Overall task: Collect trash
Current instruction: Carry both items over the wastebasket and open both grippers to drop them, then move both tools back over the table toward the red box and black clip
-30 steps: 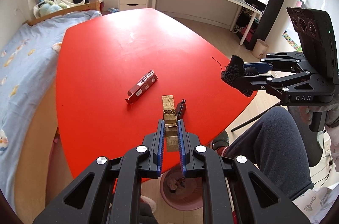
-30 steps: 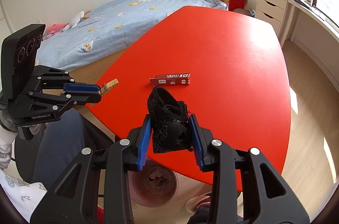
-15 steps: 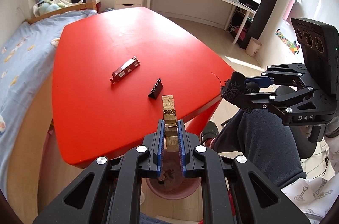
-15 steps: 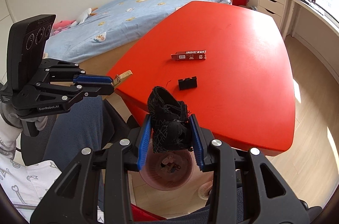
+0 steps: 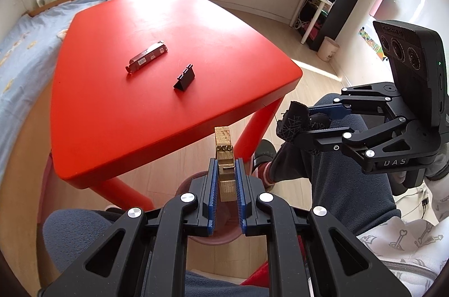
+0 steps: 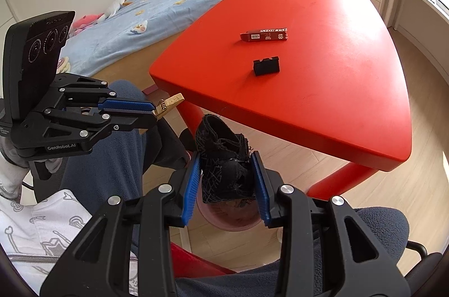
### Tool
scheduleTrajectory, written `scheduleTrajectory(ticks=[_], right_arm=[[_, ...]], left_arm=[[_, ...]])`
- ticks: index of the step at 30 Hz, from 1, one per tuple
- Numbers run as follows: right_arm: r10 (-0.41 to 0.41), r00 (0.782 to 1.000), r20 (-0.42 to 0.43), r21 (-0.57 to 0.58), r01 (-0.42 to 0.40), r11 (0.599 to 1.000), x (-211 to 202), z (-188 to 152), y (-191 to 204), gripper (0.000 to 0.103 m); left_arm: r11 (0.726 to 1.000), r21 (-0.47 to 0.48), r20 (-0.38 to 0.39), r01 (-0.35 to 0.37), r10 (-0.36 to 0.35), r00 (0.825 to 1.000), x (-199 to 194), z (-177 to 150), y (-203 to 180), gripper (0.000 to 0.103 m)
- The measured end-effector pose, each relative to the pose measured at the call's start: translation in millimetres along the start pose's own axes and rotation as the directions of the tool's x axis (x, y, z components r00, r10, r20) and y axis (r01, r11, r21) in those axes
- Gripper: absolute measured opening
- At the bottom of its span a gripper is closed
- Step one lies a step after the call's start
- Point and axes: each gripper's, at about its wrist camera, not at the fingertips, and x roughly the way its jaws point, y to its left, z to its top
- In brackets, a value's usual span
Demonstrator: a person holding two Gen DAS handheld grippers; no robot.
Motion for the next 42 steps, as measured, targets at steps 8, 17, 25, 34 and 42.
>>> scheduleTrajectory(ticks=[8,17,25,34,42], right_arm=[[0.02,1.0,-0.014,0.003,-0.02,1.0,5.9,-0.9,1.4,0.036],[0.001,1.0,-0.021,0.024,-0.001,1.0,8.3,-4.6,-5.6,0.092],[-0.014,0.999,-0.035,0.042,0.016,0.999,12.1,-8.5,-9.8,0.098],[-0.014,0.999,-0.037,0.051,0.016,0.999,13.8,-8.3,-11.9,0.099],[-0.022,0.999,-0.037,0.04,0.023,0.999,13.1,-2.6,-12.2,0.099]], left_arm=[[1.0,0.005,-0.018,0.011,-0.011,1.0,1.2,-6.4,-4.0,0.012],[1.0,0.0,-0.005,-0.02,0.02,1.0,2.1,-8.1,-3.1,0.084],[0.997,-0.037,0.011,-0.061,0.062,0.998,-2.8,-7.8,8.5,0.094],[0.997,-0.054,0.01,-0.059,0.06,0.998,-1.3,-5.7,11.8,0.095],[0.996,-0.066,0.033,-0.055,0.057,0.998,-5.3,2.2,18.8,0.095]])
